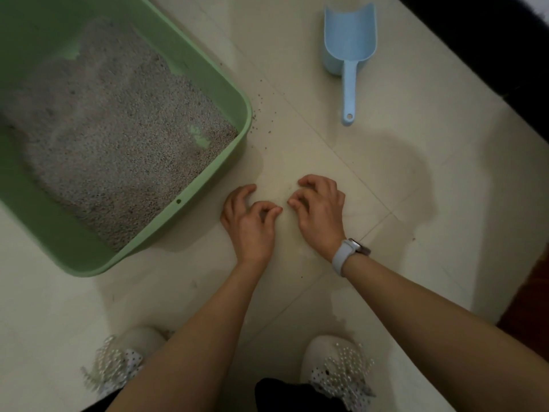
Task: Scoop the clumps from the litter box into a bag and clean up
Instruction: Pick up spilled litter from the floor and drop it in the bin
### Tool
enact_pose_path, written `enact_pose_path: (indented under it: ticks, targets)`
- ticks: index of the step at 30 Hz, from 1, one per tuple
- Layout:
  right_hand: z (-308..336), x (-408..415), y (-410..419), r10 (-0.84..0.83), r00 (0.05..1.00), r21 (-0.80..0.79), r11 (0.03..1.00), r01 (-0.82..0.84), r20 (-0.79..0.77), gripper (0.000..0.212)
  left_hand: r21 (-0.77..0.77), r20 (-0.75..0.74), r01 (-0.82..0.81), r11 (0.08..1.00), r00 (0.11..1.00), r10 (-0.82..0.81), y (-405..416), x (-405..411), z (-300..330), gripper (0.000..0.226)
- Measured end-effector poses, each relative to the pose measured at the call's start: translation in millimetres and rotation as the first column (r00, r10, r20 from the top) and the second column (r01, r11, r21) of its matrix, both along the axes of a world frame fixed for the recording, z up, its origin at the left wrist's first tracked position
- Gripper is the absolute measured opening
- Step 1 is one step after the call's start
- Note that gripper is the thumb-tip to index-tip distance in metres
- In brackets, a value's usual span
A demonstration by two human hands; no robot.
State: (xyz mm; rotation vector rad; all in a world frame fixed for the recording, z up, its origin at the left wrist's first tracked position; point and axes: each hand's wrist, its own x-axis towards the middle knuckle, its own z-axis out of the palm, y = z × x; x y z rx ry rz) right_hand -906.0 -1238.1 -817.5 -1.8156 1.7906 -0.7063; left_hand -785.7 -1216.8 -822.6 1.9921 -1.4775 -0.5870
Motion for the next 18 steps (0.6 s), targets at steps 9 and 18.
enact_pose_path:
  ticks: [9,18]
  targets:
    - [-7.8,-1.0,3.7,0.155,0.952,-0.077,0.98,-0.181,-0.262,0.021,0.034,-0.011,0.073,0.997,0.997,-0.073,4.7,32.6,6.1,0.03]
    - [-3.9,12.5,5.4,0.091,0.966,-0.059,0.992,-0.108,-0.243,0.026,0.019,0.036,0.086,0.996,0.996,-0.086,6.7,25.5,11.7,0.032]
